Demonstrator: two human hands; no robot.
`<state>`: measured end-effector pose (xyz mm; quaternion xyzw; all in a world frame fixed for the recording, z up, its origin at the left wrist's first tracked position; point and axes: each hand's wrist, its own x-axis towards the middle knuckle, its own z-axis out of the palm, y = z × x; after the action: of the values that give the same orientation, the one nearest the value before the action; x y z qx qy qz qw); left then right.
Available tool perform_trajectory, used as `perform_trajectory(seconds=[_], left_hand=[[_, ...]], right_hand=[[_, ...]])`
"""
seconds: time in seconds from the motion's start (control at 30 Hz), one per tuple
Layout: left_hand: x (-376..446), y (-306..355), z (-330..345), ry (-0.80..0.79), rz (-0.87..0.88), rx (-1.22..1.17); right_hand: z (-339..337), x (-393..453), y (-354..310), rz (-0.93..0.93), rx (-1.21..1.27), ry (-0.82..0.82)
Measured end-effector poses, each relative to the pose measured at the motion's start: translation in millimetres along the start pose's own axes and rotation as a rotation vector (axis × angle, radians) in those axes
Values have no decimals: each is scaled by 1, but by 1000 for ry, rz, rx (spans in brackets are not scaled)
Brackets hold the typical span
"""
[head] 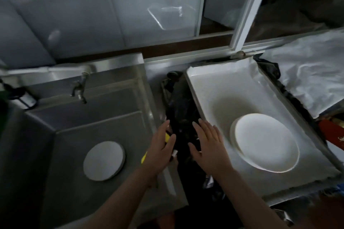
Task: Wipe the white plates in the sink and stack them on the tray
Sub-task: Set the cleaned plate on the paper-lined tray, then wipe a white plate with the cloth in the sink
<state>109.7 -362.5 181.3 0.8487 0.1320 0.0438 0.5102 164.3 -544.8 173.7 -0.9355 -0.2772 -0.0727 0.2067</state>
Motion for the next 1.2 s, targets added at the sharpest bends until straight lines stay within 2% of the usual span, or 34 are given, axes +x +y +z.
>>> perform_trajectory(seconds=[0.17, 0.57, 0.83, 1.0, 1.2], left_hand=[[-22, -55, -80, -9, -33, 199], [-79, -185, -206, 58, -294, 254], [-84, -246, -231, -51, -532, 169], [-70, -280, -236, -54, -646, 125], [-51, -317, -237, -73, -748, 95]], right_hand=[[43, 10, -79, 27, 82, -103], [135, 12, -200, -38, 90, -304], [187, 28, -219, -57, 147, -434], [227, 47, -217, -136, 88, -590], [267, 74, -217, -23, 75, -820]])
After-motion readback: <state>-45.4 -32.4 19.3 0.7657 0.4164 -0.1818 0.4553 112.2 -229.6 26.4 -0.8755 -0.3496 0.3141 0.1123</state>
